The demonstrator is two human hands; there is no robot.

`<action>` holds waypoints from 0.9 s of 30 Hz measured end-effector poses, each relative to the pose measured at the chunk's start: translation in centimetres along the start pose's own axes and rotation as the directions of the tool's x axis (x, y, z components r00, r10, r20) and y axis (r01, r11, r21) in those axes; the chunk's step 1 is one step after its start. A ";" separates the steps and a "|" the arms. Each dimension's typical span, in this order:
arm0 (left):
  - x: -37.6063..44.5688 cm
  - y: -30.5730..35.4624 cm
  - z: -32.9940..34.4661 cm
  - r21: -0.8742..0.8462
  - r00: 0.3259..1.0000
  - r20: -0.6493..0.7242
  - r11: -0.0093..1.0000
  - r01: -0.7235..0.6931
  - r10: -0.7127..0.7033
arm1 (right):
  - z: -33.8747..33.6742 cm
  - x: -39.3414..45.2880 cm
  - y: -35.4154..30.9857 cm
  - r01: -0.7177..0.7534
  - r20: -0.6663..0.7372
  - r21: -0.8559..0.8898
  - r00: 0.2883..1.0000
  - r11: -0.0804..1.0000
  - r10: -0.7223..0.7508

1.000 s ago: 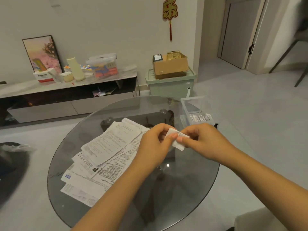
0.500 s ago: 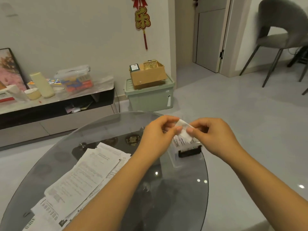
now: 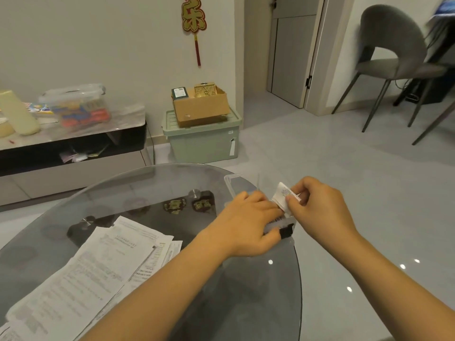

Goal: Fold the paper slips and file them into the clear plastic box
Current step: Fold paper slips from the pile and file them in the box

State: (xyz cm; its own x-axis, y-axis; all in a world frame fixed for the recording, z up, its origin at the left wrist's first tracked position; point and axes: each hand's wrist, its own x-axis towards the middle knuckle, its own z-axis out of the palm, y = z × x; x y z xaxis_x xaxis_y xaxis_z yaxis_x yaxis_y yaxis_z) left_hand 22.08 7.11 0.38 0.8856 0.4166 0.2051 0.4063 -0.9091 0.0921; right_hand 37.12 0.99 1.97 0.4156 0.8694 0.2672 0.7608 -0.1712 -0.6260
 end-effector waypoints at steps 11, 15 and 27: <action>-0.1 0.2 0.4 0.071 0.999 -0.042 0.997 0.025 -0.022 | 1.1 0.2 0.0 0.053 -0.067 -0.033 0.996 0.998 -0.055; 0.2 0.4 -0.2 0.073 0.999 0.022 0.996 0.043 -0.045 | 1.0 0.1 -0.4 0.085 -0.116 -0.009 0.990 0.996 -0.086; 0.1 0.2 0.5 0.037 0.993 -0.079 0.995 0.088 -0.085 | 1.3 0.5 -0.6 0.092 0.040 -0.183 0.995 0.979 -0.086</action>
State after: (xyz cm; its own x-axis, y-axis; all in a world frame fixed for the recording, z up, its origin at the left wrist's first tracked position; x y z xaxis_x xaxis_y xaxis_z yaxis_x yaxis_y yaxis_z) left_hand 22.40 6.99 -0.08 0.8275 0.4906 0.2732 0.4906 -0.8683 0.0731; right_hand 36.26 2.15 1.50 0.3282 0.8989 0.2902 0.8739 -0.1723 -0.4545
